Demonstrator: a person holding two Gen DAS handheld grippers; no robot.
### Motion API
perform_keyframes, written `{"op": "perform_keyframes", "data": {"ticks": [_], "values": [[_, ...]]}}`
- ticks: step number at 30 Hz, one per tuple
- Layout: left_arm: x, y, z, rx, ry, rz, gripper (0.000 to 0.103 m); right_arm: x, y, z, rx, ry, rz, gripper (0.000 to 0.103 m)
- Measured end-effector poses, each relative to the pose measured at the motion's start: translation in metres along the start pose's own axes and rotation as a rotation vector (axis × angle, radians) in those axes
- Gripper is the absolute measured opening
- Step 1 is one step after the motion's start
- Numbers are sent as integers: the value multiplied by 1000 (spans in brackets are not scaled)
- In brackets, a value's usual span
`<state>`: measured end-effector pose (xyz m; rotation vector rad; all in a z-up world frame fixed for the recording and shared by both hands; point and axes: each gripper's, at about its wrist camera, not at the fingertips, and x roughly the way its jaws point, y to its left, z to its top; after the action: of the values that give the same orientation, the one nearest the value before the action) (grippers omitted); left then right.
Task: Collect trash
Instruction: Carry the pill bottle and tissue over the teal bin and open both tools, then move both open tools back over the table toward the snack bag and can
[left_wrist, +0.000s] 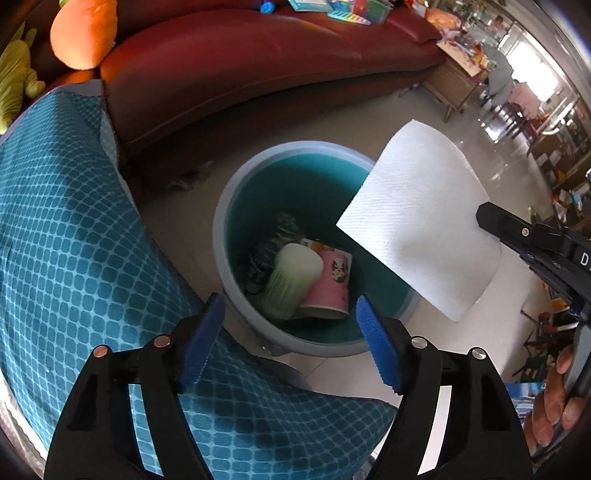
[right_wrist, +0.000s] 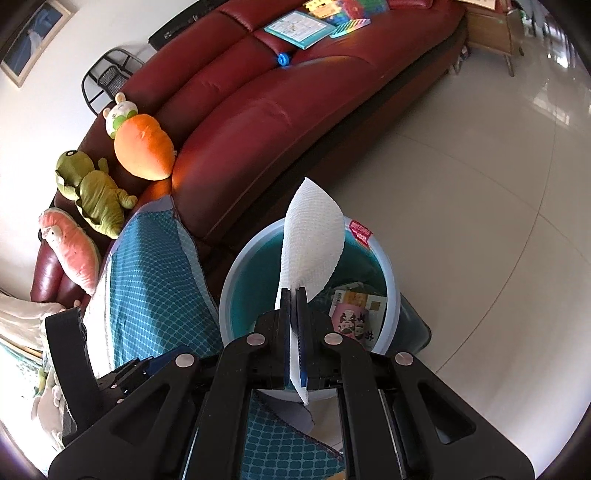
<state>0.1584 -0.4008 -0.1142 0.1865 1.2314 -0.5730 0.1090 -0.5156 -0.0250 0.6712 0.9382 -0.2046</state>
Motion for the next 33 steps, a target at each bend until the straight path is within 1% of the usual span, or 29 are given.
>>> {"op": "perform_keyframes", "data": {"ticks": [4, 6, 11, 12, 16, 17, 18, 20, 22, 23, 24, 26, 33], "values": [[-6, 12, -5, -20, 1, -6, 76, 5, 4, 1, -1, 9, 2, 4], [-10, 18, -8, -28, -3, -8, 80, 8, 6, 0, -8, 13, 1, 4], [-15, 30, -16, -53, -4, -11, 82, 17, 12, -2, -15, 35, -8, 4], [-16, 32, -17, -54, -4, -10, 83, 19, 12, -3, -16, 40, -8, 7], [-21, 39, -19, -60, -16, -7, 86, 30, 20, -6, -24, 69, -22, 9], [-22, 40, -20, -61, -18, -6, 86, 34, 21, -7, -23, 80, -28, 15], [-23, 43, -21, -63, -19, -7, 86, 35, 22, -7, -21, 84, -30, 34], [-25, 47, -23, -70, -18, -11, 87, 36, 24, -8, -26, 74, -42, 55], [-27, 51, -25, -77, -18, -12, 87, 35, 27, -9, -34, 67, -58, 57], [-28, 54, -27, -80, -18, -14, 87, 35, 28, -9, -32, 69, -59, 60], [-29, 56, -29, -83, -19, -17, 87, 35, 29, -9, -29, 69, -65, 67], [-34, 62, -32, -87, -23, -22, 87, 33, 33, -10, -33, 67, -79, 72], [-52, 78, -43, -104, -45, -27, 89, 29, 48, -17, -49, 95, -114, 76]]}}
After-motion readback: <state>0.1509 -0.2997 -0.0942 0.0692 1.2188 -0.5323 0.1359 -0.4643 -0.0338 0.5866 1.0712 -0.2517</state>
